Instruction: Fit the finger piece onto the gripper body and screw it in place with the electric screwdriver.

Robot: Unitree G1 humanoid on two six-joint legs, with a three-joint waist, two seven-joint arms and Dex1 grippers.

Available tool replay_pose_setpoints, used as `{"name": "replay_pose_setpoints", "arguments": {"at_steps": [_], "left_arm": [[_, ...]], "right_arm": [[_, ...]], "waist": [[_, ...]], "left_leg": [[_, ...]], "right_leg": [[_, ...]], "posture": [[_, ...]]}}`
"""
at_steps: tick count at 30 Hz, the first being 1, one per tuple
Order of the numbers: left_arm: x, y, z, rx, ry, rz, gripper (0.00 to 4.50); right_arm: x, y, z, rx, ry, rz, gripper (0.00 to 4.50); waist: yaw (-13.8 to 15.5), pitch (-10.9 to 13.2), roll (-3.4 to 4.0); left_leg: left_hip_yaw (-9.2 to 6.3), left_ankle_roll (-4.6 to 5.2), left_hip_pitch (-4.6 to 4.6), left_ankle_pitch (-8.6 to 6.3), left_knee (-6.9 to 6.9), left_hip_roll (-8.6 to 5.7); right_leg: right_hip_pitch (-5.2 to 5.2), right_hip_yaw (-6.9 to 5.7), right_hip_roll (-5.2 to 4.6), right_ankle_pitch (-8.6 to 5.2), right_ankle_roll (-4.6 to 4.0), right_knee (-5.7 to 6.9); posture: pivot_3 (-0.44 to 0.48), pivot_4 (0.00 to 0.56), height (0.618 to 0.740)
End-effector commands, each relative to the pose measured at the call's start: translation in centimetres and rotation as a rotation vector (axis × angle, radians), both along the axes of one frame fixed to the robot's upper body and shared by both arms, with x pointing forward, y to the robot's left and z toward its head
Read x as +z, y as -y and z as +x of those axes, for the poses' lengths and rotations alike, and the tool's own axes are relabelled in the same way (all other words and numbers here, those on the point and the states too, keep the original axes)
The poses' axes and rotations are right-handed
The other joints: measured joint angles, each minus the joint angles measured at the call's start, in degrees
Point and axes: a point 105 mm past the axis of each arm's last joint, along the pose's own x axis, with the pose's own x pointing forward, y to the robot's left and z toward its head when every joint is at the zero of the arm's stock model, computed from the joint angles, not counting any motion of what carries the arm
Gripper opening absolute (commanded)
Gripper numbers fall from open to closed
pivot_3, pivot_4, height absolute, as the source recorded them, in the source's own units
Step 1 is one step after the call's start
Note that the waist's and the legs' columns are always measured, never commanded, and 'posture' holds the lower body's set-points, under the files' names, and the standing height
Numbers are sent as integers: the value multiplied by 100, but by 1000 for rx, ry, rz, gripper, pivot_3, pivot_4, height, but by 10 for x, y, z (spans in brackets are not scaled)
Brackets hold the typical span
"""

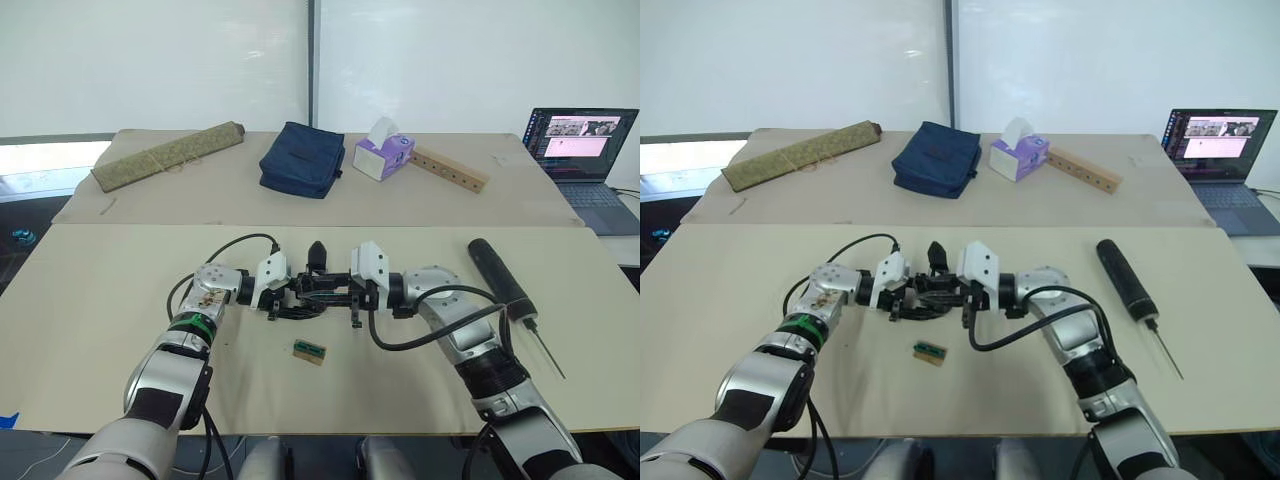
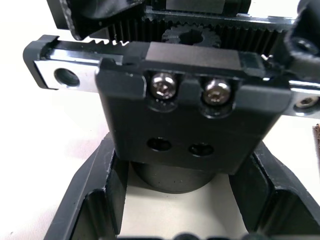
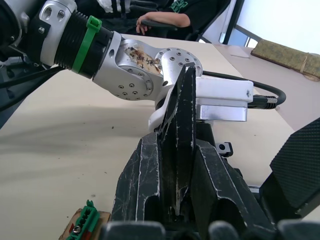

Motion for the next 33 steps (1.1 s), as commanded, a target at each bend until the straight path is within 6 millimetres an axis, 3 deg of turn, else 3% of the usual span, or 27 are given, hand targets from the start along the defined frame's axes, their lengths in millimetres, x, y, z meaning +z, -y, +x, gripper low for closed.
{"name": "replay_pose_setpoints", "arguments": {"at_steps": [1,11,17,25,33], "left_arm": [[-5,-6,-2,-6,-3,45,2325],[-2,-10,0,25,-16,20,2325],[-1,-11,1,21,-2,36,2325],[-6,-11,-2,14,-7,40,2325],[-11,-15,-5,24,-10,37,2325]], "right_arm": [[-11,10,5,-30,-23,-78,377],[-14,12,0,-25,-80,-109,377],[-21,7,-7,10,-214,-173,377],[-41,9,14,-100,-248,-214,377],[-53,17,16,-129,-300,-209,377]], "waist": [[0,-2,0],[4,-17,1],[6,-20,1],[-35,-39,1],[-126,-44,2]], "left_leg": [[0,0,0,0,0,0],[0,0,1,0,0,-1],[-1,0,1,0,0,0],[0,0,8,0,-1,0],[-2,2,116,-3,-35,3]], "right_leg": [[0,0,0,0,0,0],[2,0,-2,0,0,0],[2,-1,-1,0,0,0],[4,-2,0,0,0,0],[108,-2,2,-2,-1,-15]], "posture": [[0,150,740],[0,150,740],[0,150,740],[0,150,740],[0,150,740]]}}
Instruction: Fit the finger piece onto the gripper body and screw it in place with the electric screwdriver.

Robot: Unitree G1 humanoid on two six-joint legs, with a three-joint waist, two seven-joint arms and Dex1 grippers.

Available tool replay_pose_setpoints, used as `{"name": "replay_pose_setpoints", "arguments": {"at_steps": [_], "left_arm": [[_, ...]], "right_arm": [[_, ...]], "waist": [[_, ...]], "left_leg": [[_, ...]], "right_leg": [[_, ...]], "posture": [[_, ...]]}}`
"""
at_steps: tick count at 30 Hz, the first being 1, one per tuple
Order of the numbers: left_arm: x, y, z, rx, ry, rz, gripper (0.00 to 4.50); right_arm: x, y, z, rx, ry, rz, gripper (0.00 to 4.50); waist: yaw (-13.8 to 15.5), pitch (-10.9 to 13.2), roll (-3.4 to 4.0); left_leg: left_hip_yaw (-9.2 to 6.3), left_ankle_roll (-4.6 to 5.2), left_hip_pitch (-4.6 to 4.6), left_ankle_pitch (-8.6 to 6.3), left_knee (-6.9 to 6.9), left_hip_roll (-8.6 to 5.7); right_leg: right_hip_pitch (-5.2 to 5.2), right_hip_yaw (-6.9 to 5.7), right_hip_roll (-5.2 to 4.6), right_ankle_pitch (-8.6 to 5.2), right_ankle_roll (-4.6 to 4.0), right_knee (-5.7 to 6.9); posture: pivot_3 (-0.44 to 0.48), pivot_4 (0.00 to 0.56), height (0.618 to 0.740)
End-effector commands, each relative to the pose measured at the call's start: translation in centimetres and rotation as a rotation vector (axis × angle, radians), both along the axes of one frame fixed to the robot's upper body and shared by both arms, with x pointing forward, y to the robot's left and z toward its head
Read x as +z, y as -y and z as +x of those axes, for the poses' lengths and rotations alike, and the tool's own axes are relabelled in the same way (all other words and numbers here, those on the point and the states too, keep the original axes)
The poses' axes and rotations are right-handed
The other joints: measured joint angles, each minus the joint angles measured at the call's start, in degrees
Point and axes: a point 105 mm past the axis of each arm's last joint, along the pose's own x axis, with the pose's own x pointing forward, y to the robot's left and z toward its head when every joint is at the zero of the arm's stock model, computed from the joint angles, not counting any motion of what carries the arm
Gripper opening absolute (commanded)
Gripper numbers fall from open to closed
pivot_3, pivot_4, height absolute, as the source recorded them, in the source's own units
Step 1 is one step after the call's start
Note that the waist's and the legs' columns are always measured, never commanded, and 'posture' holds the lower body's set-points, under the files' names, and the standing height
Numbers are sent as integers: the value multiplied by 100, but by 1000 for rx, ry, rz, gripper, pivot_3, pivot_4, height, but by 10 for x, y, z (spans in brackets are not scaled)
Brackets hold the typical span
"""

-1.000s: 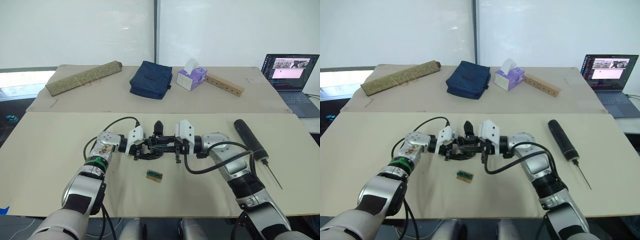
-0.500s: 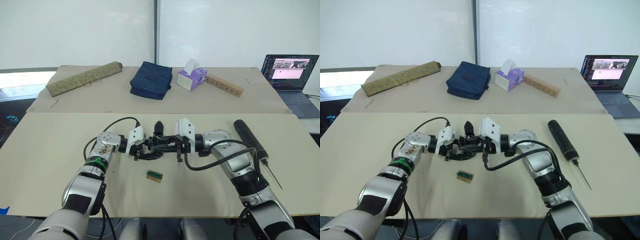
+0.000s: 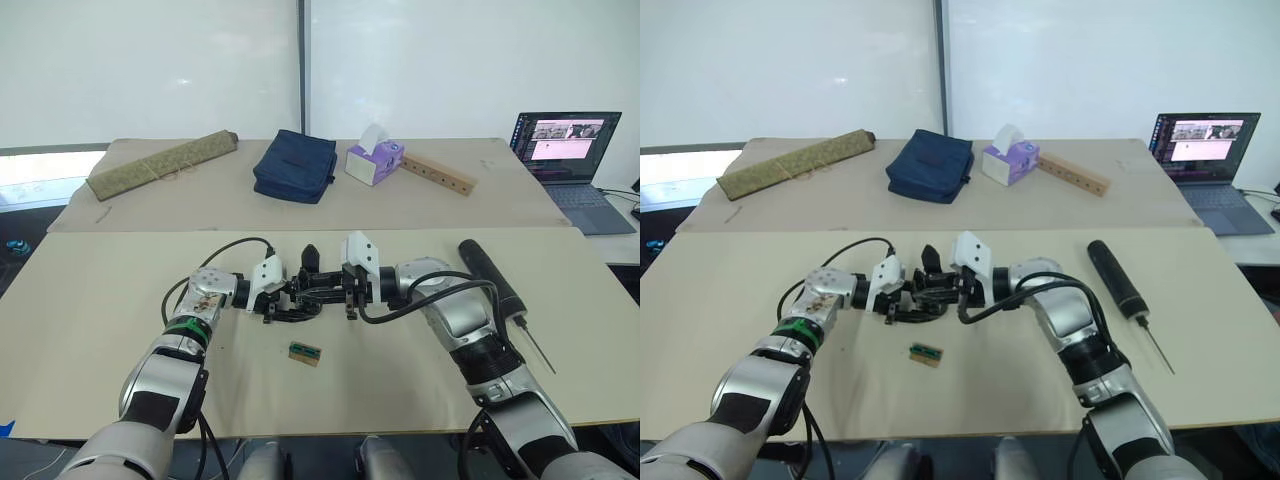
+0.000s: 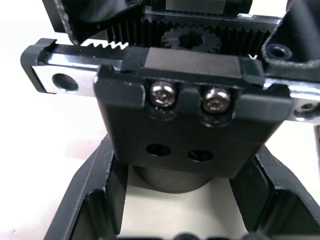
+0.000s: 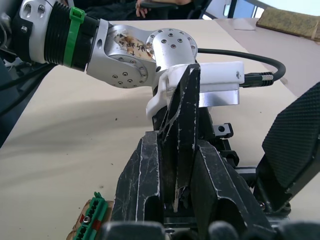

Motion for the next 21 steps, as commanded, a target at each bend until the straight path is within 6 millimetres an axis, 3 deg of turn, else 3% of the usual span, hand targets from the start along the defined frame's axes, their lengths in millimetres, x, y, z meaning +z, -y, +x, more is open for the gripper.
{"name": "replay_pose_setpoints", "arguments": {"at_steps": [1,7,11,15,21], "left_arm": [[-4,-6,-4,-15,3,25,2325],[-3,-4,-4,-16,4,21,2325],[-3,-5,-4,-15,3,26,2325],[-2,-7,-3,-11,2,26,2325],[-3,-9,-4,-5,-1,30,2325]], "right_arm": [[-45,22,7,-111,-144,-150,377],[-32,22,20,-161,-124,-145,377],[-43,33,18,-120,-48,-231,377],[-28,34,24,-153,-51,-155,377],[-8,19,10,-53,-5,-119,377]], "waist": [[1,-1,0],[-1,-2,1],[-2,-2,1],[0,-2,0],[4,-2,0]], "left_leg": [[0,0,0,0,0,0],[-1,0,0,0,0,0],[-2,0,0,0,0,0],[-1,0,-2,0,0,-1],[-2,0,-13,0,1,-1]], "right_leg": [[-1,0,0,0,0,1],[-2,0,-1,0,0,3],[-3,0,0,0,0,3],[-3,0,-1,0,0,2],[-11,0,-3,0,0,2]], "posture": [[0,150,740],[0,150,740],[0,150,740],[0,150,740],[0,150,740]]}}
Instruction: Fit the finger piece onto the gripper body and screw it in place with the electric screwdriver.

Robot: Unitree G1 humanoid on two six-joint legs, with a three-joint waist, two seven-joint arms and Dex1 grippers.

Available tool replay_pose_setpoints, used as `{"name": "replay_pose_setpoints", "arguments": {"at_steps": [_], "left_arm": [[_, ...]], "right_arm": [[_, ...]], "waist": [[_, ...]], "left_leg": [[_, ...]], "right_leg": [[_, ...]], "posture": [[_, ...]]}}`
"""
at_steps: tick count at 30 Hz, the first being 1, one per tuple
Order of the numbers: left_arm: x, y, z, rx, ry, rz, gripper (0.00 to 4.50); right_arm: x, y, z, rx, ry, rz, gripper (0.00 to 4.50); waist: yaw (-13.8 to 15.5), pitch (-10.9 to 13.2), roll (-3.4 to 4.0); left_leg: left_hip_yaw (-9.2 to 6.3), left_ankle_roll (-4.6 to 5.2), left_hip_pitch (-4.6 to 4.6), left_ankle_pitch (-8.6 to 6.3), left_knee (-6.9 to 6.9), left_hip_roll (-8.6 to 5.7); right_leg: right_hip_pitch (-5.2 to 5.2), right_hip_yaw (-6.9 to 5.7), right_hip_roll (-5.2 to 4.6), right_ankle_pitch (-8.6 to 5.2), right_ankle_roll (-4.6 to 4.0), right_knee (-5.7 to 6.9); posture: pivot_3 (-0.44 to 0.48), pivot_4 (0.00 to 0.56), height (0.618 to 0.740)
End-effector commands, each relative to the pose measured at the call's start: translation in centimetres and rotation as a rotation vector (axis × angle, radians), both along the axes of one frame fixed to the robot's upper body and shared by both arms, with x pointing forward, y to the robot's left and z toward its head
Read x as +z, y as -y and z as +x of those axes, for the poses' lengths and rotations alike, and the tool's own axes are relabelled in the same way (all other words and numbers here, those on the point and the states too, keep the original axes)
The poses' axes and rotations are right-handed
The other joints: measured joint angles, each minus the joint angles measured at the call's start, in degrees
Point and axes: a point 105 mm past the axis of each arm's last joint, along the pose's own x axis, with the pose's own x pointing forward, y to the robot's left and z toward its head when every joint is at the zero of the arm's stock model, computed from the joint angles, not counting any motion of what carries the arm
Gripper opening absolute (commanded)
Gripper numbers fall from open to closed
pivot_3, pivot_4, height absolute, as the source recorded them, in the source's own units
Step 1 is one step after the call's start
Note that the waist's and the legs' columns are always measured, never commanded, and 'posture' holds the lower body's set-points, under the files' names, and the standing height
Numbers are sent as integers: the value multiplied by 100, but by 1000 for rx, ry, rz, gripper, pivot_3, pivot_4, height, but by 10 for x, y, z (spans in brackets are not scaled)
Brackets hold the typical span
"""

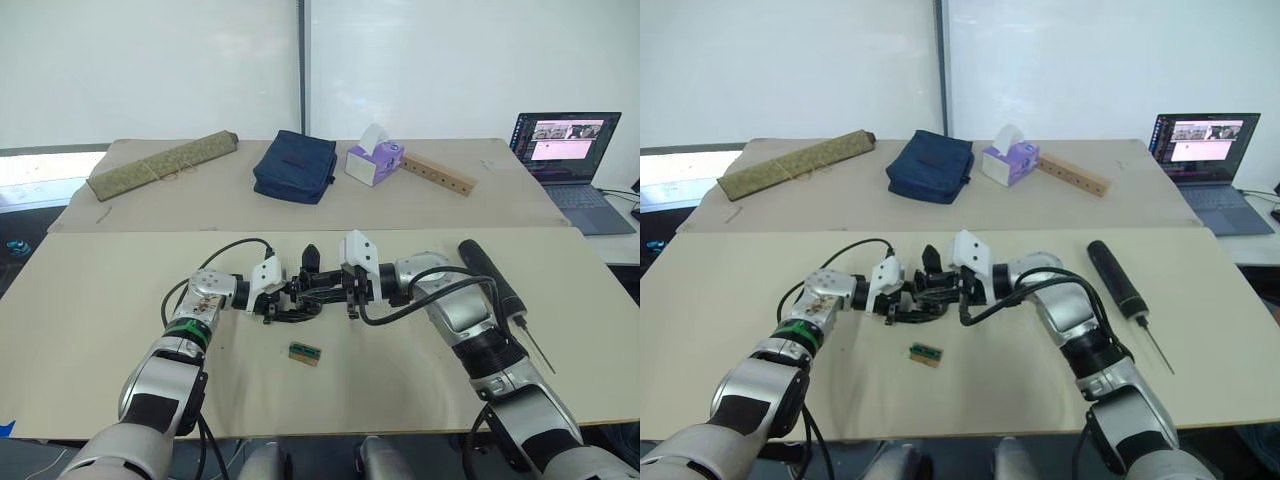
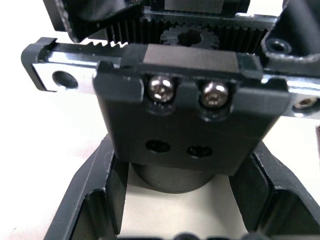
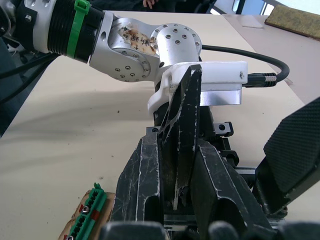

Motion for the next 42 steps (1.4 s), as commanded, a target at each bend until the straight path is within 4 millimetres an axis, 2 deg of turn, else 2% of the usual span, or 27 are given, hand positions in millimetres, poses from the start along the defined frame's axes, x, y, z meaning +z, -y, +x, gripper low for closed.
{"name": "replay_pose_setpoints", "arguments": {"at_steps": [1,6,10,12,14,18,23,27,31,32,35,38,42], "left_arm": [[-4,-10,-4,-7,-12,33,2325],[-4,-9,-4,-8,-12,29,2325],[-5,-10,-4,-6,-15,33,2325],[-5,-10,-4,-4,-17,33,2325],[-6,-11,-5,-3,-19,34,2325],[-8,-12,-5,3,-25,33,2325],[-9,-13,-6,10,-30,30,2325],[-10,-14,-6,21,-42,25,2325],[-5,-18,1,78,-24,-1,4220],[-4,-19,1,78,-9,3,4479],[-3,-27,-1,73,12,11,4479],[2,-49,-2,113,22,17,4479],[15,-81,-10,148,35,-5,4479]], "right_arm": [[-13,16,11,-98,-44,-61,377],[-17,21,14,-105,-29,-77,377],[-7,18,10,-83,-29,-21,377],[7,12,5,-41,7,38,1396],[21,7,-3,8,43,100,1907],[31,6,-10,51,90,142,3244],[33,9,-11,49,113,157,3244],[42,11,-13,45,149,199,3244],[63,23,-16,21,212,250,3281],[66,27,-17,15,225,248,3281],[80,38,-23,-11,241,268,3281],[91,62,-30,-97,247,287,3281],[85,110,-36,-333,232,293,3281]], "waist": [[0,0,0],[1,0,0],[1,0,0],[1,0,0],[0,1,-1],[-25,2,0],[-19,2,0],[-20,2,0],[-1,3,-1],[7,3,-1],[15,4,-1],[19,4,-1],[36,5,-2]], "left_leg": [[0,0,-1,0,0,0],[0,0,-6,0,0,0],[-1,0,-6,0,0,-1],[-1,0,-7,0,0,0],[-1,0,-10,0,0,0],[-1,0,-17,0,-2,1],[-1,0,-17,0,-2,2],[-1,0,-16,0,-3,3],[-2,0,-17,0,-3,3],[-2,0,-17,0,-2,3],[-2,0,-18,0,-2,2],[-3,0,-20,0,-5,5],[-8,0,-25,0,-11,8]], "right_leg": [[-1,0,0,0,0,0],[-4,0,-1,0,0,-1],[-4,-1,0,0,0,-2],[-4,-1,-1,0,0,-2],[-6,-2,0,0,0,-4],[-15,-2,2,0,0,-2],[-15,-2,2,0,0,-3],[-15,-2,2,0,0,-4],[-15,-2,0,0,0,-4],[-15,-2,-1,0,0,-6],[-14,-2,-7,0,0,-8],[-15,-2,-7,0,0,-9],[-15,-8,-14,0,0,-23]], "posture": [[0,150,740],[0,150,740],[0,150,740],[0,150,740],[0,150,740],[0,150,740],[0,150,740],[0,150,740],[0,150,740],[0,150,740],[0,150,740],[0,150,740],[0,150,740]]}}
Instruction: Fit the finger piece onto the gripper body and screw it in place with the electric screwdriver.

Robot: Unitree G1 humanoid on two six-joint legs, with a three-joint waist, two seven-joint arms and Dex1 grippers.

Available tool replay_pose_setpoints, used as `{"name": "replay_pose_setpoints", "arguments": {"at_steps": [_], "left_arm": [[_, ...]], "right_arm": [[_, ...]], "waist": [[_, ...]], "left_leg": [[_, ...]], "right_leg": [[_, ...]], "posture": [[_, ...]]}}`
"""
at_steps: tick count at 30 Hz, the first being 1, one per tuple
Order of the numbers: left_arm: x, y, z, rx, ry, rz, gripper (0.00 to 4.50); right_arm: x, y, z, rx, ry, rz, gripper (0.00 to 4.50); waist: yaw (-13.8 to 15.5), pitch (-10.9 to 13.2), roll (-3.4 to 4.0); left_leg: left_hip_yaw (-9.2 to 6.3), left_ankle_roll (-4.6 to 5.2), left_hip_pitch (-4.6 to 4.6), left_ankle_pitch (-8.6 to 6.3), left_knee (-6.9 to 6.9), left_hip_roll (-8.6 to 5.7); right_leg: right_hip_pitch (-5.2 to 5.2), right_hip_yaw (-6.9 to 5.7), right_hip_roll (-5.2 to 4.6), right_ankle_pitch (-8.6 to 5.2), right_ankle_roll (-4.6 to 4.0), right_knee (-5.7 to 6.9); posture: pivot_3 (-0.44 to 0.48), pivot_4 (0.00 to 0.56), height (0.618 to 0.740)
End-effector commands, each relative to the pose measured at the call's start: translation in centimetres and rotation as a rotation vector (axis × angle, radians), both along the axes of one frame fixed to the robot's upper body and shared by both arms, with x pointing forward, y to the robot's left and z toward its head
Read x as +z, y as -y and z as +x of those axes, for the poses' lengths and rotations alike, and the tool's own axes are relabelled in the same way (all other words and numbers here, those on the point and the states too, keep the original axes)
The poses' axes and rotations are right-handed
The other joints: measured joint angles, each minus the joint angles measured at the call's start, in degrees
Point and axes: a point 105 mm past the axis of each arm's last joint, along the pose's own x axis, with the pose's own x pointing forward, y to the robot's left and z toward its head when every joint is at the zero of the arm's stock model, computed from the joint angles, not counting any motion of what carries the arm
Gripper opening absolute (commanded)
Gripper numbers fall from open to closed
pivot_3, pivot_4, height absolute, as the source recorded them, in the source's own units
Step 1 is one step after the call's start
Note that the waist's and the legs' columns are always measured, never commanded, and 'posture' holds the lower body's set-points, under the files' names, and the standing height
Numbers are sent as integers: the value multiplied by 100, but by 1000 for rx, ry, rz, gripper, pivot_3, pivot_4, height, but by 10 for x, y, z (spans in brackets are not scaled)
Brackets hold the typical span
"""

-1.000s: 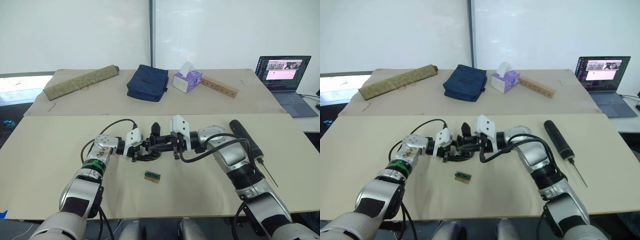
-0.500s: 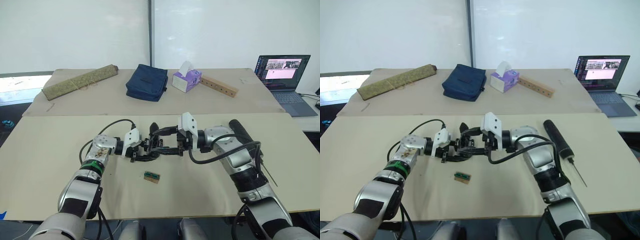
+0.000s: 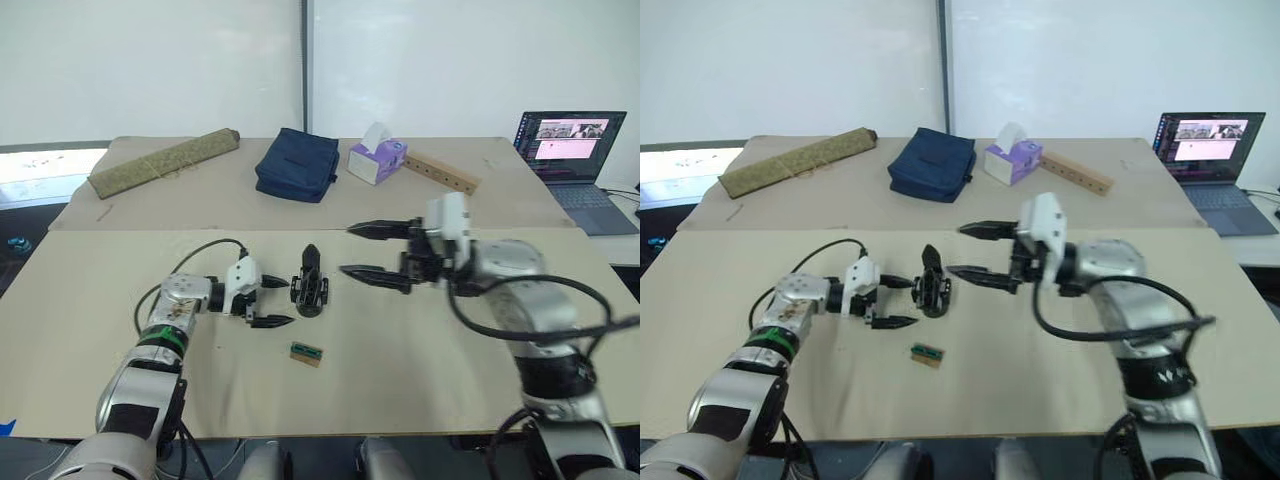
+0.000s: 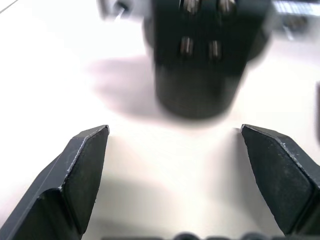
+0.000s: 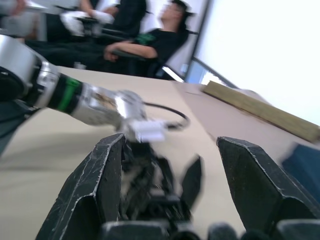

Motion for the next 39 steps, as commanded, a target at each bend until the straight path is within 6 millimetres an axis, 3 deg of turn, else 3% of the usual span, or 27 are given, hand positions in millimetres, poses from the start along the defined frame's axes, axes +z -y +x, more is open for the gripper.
{"name": "replay_pose_setpoints", "arguments": {"at_steps": [1,4,7,10,15,18,19,24,29,34,36,39], "left_arm": [[19,-26,-9,16,39,-48,4495],[44,-38,-17,31,107,-121,4500],[78,-31,-28,33,150,-211,4500],[111,-11,-45,2,158,-312,4500],[140,22,-73,-109,137,-367,4500],[155,34,-79,-134,121,-417,4500],[159,38,-79,-138,118,-430,4500],[178,46,-72,-119,122,-511,4500],[173,52,-76,-148,91,-468,4500],[169,58,-80,-153,82,-479,4500],[166,60,-84,-157,83,-476,4500],[165,60,-88,-158,99,-472,4500]], "right_arm": [[5,44,-10,-208,8,50,3524],[-5,83,-24,-396,-21,64,4443],[-19,123,-46,-612,-24,51,4479],[-38,160,-74,-805,-26,-15,4479],[-66,214,-113,-1097,-80,-8,4479],[-78,228,-125,-1176,-122,-7,4479],[-78,230,-123,-1196,-123,-8,4479],[-65,248,-74,-1287,-237,0,4479],[-57,239,-29,-1109,-399,28,4479],[-82,244,8,-1054,-504,-175,4479],[-85,250,25,-1068,-408,-300,4479],[-99,243,39,-1036,-548,-254,4479]], "waist": [[13,0,0],[78,6,2],[184,8,1],[233,9,3],[168,10,6],[107,11,11],[90,12,14],[-49,15,22],[-15,20,19],[38,24,18],[36,25,17],[28,28,21]], "left_leg": [[0,0,-2,0,-1,0],[1,0,-8,0,-3,1],[-2,0,-17,0,2,4],[-4,-1,-21,0,3,6],[10,-1,-2,-1,0,12],[16,-2,9,-1,-4,16],[22,-2,12,-1,-5,17],[43,0,23,0,1,0],[24,2,34,-1,-13,0],[22,2,29,-1,-9,0],[21,5,29,-3,-8,0],[27,5,26,-3,-8,-4]], "right_leg": [[0,0,-1,0,0,-3],[0,0,-10,0,0,-10],[1,1,-13,0,0,-13],[7,-1,-18,-1,2,-20],[20,13,-8,-5,4,-22],[25,18,-4,-11,-3,-21],[26,22,-2,-13,-6,-20],[28,51,-2,-12,-5,-17],[46,43,34,-19,-11,-30],[63,43,33,-13,-6,-66],[71,44,31,-11,-1,-78],[68,47,13,-8,6,-80]], "posture": [[0,150,740],[0,150,740],[0,150,740],[0,150,740],[0,150,740],[0,150,740],[0,150,740],[0,150,740],[0,150,740],[0,150,740],[0,150,740],[0,150,740]]}}
